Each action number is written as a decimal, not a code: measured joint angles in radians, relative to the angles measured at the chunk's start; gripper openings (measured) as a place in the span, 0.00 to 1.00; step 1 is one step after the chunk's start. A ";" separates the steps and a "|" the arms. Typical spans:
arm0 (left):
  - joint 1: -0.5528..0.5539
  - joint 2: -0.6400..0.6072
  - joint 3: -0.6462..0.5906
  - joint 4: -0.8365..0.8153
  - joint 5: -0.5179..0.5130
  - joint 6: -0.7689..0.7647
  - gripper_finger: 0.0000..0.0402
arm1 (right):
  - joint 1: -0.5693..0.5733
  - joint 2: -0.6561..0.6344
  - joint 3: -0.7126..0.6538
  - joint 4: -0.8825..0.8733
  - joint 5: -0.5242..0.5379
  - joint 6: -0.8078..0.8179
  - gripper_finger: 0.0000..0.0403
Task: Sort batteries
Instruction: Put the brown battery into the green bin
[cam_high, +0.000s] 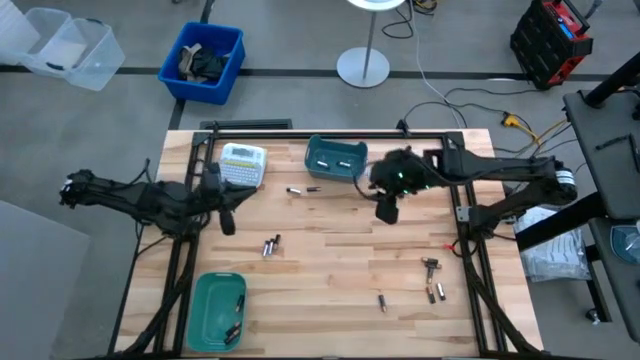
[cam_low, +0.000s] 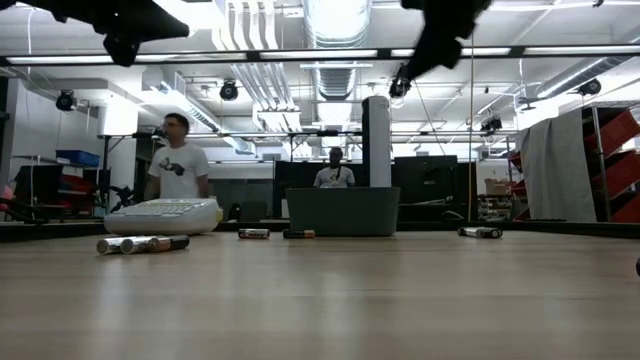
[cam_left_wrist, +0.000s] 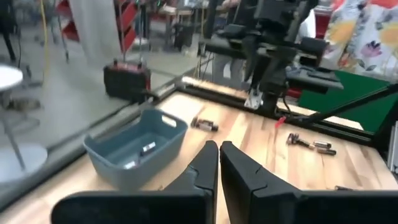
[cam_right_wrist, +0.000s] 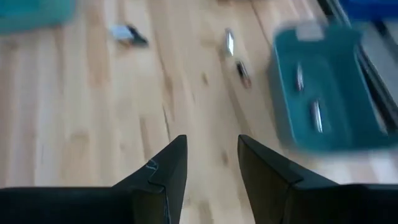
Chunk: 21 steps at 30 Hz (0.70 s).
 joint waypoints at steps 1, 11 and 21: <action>0.000 0.017 0.006 -0.016 0.000 -0.027 0.00 | 0.012 -0.012 -0.015 -0.024 0.002 0.038 0.33; 0.000 0.180 0.012 -0.070 -0.006 -0.191 0.00 | 0.037 -0.036 -0.173 -0.095 0.002 0.273 0.28; -0.002 0.254 0.012 -0.118 -0.005 -0.290 0.00 | 0.037 -0.037 -0.233 -0.257 0.004 0.452 0.34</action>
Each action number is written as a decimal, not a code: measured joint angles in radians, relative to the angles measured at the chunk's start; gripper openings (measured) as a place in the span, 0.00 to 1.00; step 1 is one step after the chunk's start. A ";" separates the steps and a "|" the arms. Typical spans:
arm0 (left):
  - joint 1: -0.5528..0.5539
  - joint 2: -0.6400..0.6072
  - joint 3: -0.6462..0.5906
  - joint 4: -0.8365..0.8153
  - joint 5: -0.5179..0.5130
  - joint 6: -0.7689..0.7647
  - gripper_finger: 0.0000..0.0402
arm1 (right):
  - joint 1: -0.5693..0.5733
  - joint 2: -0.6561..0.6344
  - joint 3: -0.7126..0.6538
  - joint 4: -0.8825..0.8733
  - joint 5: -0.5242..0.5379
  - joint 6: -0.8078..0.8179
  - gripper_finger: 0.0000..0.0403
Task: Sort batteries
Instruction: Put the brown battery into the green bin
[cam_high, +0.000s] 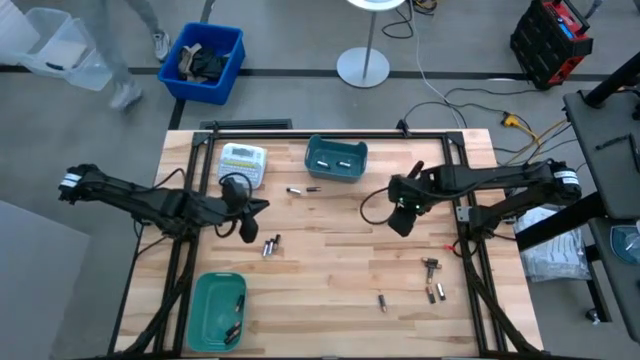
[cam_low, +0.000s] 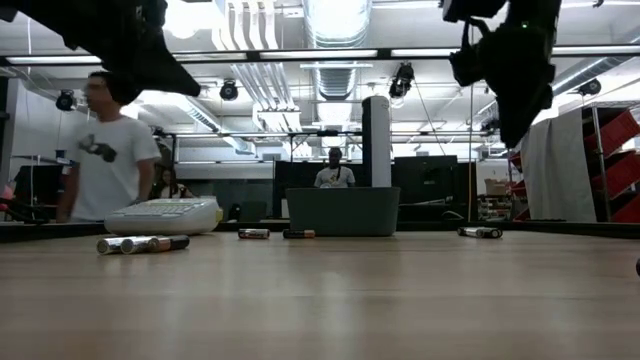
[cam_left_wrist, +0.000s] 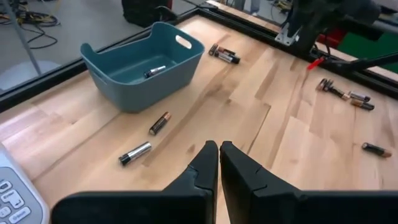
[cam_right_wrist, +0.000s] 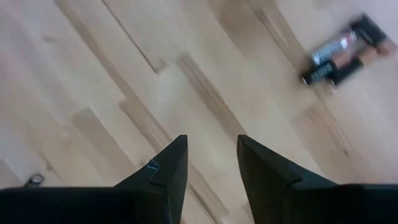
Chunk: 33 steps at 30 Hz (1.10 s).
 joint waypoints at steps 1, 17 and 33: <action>0.000 0.004 0.000 0.000 0.000 0.000 0.00 | -0.002 0.000 -0.005 0.001 0.012 0.006 0.35; 0.000 0.019 0.010 0.000 -0.037 0.109 0.00 | -0.295 0.080 -0.058 0.120 0.185 -0.020 0.34; 0.000 0.022 0.097 -0.001 -0.037 0.258 0.00 | -0.498 0.313 -0.035 0.346 0.183 -0.430 0.34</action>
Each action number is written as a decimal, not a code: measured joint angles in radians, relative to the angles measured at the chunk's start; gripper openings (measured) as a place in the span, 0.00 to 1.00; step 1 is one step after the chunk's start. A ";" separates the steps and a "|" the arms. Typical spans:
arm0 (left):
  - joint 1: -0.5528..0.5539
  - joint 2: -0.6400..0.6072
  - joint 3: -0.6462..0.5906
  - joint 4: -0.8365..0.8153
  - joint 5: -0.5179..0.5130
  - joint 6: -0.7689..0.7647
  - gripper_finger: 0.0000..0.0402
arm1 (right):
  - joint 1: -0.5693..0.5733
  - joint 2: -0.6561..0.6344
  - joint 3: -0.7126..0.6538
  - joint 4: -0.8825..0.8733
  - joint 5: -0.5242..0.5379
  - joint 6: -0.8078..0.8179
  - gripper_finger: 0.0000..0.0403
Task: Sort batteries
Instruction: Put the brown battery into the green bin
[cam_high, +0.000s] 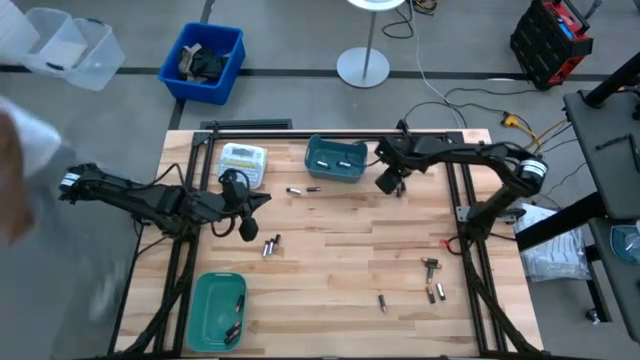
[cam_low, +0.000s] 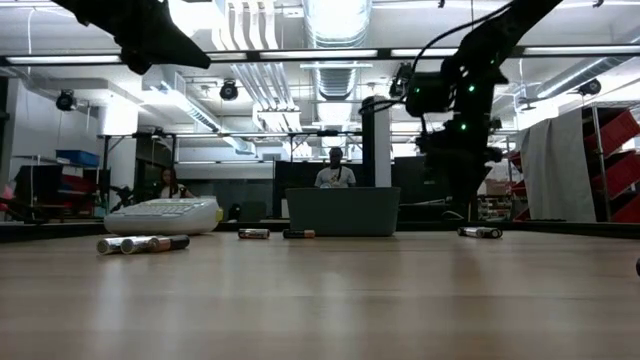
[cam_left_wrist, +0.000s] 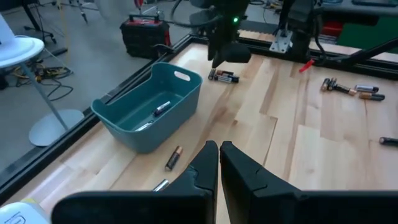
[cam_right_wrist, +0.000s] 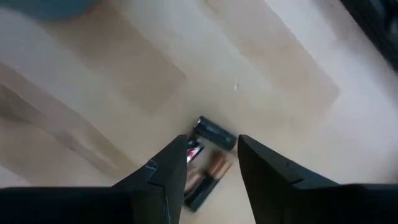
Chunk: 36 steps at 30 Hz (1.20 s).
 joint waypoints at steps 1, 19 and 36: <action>0.000 0.001 0.000 0.000 0.000 0.004 0.00 | -0.009 0.015 0.006 -0.002 -0.005 -0.043 0.35; 0.000 0.017 0.000 -0.013 0.002 0.022 0.00 | -0.094 0.047 0.045 -0.091 -0.131 -0.714 0.33; 0.000 0.066 -0.001 -0.018 0.002 0.024 0.00 | -0.099 0.127 0.044 -0.033 -0.053 -0.783 0.40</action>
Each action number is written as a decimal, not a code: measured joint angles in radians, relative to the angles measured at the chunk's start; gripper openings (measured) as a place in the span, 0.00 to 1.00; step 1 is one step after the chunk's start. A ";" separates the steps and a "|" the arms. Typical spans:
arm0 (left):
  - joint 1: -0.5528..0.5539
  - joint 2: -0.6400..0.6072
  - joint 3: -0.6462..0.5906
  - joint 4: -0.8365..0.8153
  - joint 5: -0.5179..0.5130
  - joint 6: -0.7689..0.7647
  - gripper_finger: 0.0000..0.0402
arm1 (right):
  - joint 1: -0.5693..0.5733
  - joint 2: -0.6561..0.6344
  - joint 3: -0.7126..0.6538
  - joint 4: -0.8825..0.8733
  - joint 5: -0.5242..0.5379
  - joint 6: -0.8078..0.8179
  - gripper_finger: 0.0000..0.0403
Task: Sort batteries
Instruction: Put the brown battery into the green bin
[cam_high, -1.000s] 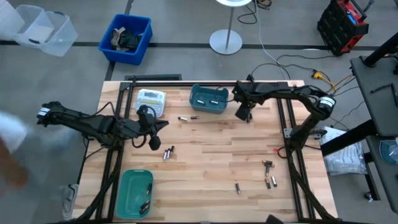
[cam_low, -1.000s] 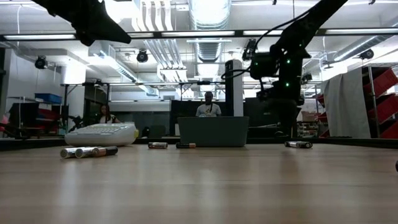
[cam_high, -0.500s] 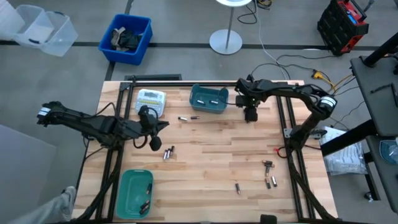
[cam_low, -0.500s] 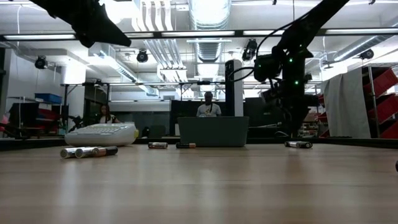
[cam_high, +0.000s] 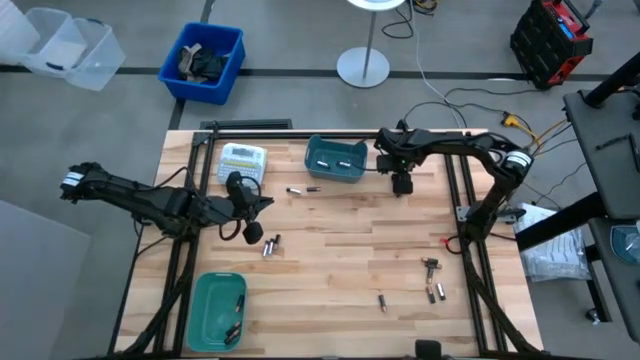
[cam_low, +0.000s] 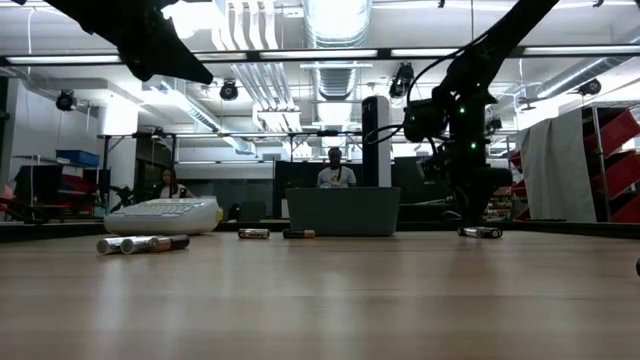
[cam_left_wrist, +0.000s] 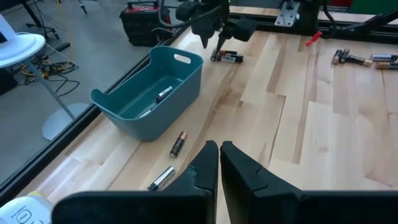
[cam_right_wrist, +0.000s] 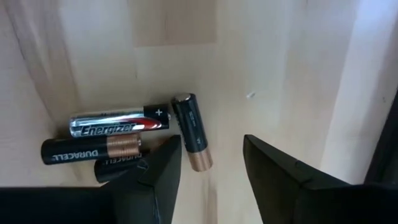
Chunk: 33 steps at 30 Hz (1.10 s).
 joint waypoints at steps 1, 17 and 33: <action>0.000 0.000 0.000 0.000 0.000 0.000 0.00 | 0.000 0.006 0.000 -0.001 0.000 -0.002 0.40; 0.000 0.000 0.001 -0.003 0.000 0.001 0.00 | 0.000 0.055 0.000 0.044 0.001 -0.029 0.39; 0.000 0.000 0.001 -0.007 -0.001 0.008 0.00 | -0.023 0.070 0.000 0.062 -0.008 -0.067 0.26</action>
